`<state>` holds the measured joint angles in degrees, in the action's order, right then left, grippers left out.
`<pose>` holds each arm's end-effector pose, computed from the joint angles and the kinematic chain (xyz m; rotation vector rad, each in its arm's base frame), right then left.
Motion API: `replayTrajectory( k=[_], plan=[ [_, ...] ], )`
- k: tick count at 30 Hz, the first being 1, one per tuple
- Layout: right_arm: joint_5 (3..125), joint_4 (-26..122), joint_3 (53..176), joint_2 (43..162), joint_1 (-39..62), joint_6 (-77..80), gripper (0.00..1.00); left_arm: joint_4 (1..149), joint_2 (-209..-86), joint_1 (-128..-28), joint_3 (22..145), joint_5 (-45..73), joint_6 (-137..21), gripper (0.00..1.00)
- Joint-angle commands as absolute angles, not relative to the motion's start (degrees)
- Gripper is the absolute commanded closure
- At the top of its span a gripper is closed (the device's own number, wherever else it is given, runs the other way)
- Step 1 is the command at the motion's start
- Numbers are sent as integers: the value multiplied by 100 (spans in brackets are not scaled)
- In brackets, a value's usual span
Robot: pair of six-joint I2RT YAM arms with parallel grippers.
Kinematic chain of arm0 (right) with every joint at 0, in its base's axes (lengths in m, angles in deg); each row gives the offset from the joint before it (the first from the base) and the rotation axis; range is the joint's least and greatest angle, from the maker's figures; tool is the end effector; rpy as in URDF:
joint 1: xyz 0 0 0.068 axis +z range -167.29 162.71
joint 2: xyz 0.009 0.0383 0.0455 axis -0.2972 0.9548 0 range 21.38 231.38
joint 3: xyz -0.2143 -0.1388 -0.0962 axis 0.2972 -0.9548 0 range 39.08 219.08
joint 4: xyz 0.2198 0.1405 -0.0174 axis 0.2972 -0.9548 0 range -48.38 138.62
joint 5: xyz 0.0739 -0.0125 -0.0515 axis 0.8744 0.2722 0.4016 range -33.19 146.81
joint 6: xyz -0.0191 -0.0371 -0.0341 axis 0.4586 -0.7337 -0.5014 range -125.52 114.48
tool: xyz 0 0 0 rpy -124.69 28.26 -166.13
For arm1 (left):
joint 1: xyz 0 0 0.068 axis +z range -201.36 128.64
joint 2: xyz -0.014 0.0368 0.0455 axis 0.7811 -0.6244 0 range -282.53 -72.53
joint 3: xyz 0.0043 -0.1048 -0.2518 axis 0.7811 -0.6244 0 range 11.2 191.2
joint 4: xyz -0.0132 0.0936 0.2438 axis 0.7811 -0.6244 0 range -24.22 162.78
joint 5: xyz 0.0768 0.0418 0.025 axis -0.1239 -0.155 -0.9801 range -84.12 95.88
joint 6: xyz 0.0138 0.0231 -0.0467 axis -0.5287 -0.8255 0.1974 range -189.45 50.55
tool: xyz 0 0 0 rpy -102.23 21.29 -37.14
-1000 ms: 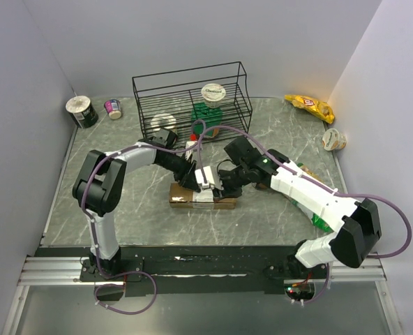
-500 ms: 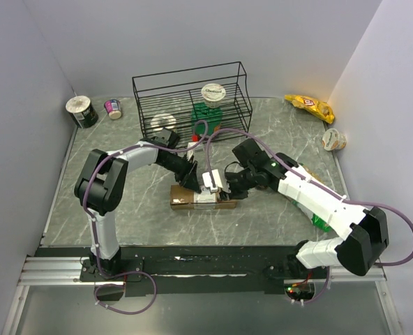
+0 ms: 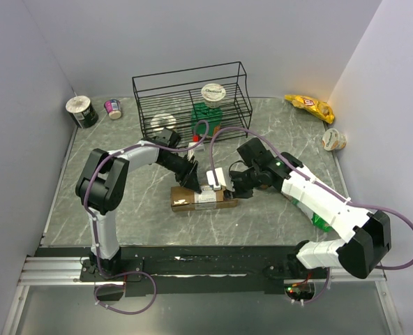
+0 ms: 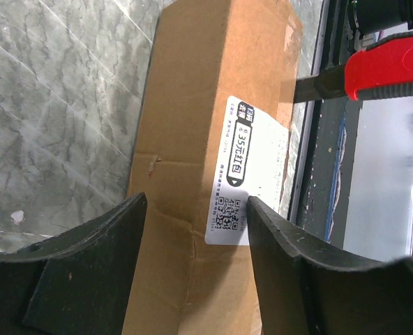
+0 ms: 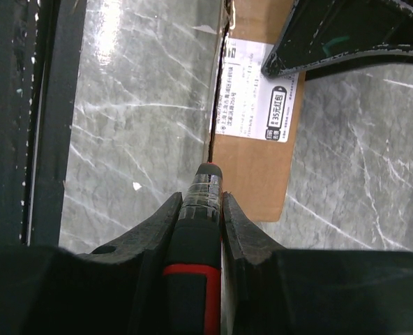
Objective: Unpack the express box
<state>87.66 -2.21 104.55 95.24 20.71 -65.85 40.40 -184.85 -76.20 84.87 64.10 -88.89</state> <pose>0.1868 0.1691 0.3009 -1.9885 1.4708 0.5363 0.3314 -0.1868 0.1638 1.1652 2.2426 -1.4194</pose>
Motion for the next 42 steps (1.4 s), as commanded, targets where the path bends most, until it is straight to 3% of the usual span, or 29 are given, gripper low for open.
replayTrajectory(
  k=[1, 23, 32, 42],
  plan=[
    [8432, -649, 10500, 9275, 1954, -6572, 100, 3965, -18811, -7641, 8458, 5334, -9432, 37],
    [8256, -1018, 10184, 8862, 1312, -7082, 100, 3912, -18908, -7650, 8529, 5299, -9441, 39],
    [8449, -113, 9367, 8168, 513, -6977, 100, 3868, -18969, -7667, 8581, 5273, -9414, 40],
    [8704, -254, 10104, 7552, 187, -6151, 100, 3798, -19031, -7676, 8670, 5273, -9450, 40]
  ],
)
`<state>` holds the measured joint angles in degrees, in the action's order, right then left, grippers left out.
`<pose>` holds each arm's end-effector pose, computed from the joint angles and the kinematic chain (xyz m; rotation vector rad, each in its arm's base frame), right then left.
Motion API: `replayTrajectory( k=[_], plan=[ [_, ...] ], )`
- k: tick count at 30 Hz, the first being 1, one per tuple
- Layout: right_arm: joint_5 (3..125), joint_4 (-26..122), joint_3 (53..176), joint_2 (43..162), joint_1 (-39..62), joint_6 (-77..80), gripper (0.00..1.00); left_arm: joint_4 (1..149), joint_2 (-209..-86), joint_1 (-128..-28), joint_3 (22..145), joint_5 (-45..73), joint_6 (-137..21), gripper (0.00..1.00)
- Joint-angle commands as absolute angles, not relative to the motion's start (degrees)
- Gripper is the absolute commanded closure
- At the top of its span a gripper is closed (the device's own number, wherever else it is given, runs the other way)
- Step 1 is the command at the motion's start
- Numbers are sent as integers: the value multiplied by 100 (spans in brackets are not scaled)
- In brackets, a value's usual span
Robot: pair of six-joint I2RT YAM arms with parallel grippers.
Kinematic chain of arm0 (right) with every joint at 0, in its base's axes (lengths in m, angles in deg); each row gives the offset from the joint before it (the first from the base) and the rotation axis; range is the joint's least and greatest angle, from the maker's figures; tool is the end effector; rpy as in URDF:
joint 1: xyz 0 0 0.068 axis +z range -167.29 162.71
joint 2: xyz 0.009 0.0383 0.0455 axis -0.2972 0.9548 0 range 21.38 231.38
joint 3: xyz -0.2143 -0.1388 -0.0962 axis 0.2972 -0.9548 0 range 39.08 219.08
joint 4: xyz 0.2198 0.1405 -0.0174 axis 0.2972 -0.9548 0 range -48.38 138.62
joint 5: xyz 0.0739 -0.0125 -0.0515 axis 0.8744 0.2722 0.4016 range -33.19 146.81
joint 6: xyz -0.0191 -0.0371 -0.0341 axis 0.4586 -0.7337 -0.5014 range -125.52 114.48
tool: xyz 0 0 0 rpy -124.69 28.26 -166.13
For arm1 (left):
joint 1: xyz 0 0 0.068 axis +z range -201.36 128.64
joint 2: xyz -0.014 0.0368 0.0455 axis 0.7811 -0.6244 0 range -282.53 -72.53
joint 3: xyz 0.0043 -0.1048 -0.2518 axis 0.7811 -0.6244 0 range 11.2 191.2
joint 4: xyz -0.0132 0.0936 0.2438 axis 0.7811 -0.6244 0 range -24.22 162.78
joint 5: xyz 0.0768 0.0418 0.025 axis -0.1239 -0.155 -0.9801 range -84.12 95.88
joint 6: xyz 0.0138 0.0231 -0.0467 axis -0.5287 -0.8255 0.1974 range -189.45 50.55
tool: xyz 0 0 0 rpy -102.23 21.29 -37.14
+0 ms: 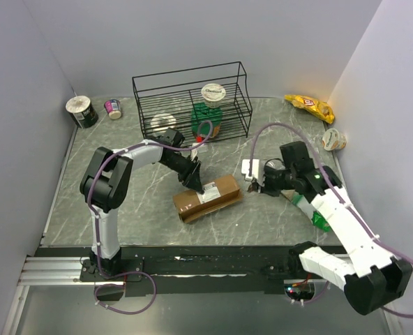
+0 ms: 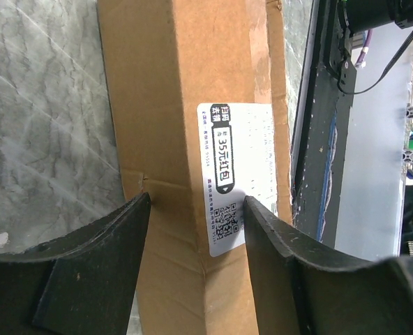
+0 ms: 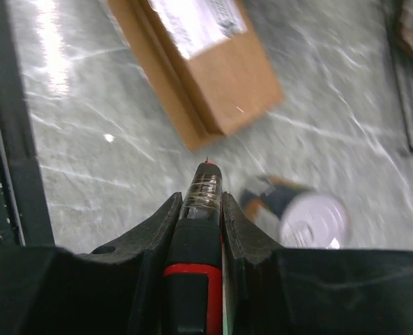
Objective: Unpack the express box
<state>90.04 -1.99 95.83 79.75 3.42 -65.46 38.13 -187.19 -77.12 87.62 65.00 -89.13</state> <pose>0.1725 0.0860 0.3093 -1.6761 1.6097 0.3845 0.3352 -0.1956 0.1607 1.1799 2.2572 -1.4575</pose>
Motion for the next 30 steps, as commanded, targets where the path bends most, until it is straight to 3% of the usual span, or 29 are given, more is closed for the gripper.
replayTrajectory(
  k=[1, 10, 16, 21, 28, 29, 30],
  plan=[
    [8704, -192, 10139, 7456, 187, -6063, 100, 3807, -18996, -7676, 8652, 5273, -9458, 40],
    [8055, 1055, 9894, 7034, 187, -3551, 100, 3674, -18365, -7667, 9091, 6292, -9380, 30],
    [7309, 1495, 9779, 6726, -93, -2205, 100, 4350, -17328, -7659, 8907, 6021, -8625, 21],
    [6148, 2021, 9648, 6349, -367, -2651, 100, 4492, -16755, -7667, 8486, 5477, -8422, 17],
    [6401, 2611, 9033, 5838, -358, -3881, 100, 4475, -16175, -7720, 7844, 4739, -8745, 15],
    [6410, 2699, 8884, 5794, -358, -4005, 100, 4449, -16131, -7737, 7782, 4650, -8816, 13],
    [6428, 2743, 8796, 5698, -358, -4145, 100, 4457, -16035, -7790, 7669, 4527, -8869, 4]
  ],
)
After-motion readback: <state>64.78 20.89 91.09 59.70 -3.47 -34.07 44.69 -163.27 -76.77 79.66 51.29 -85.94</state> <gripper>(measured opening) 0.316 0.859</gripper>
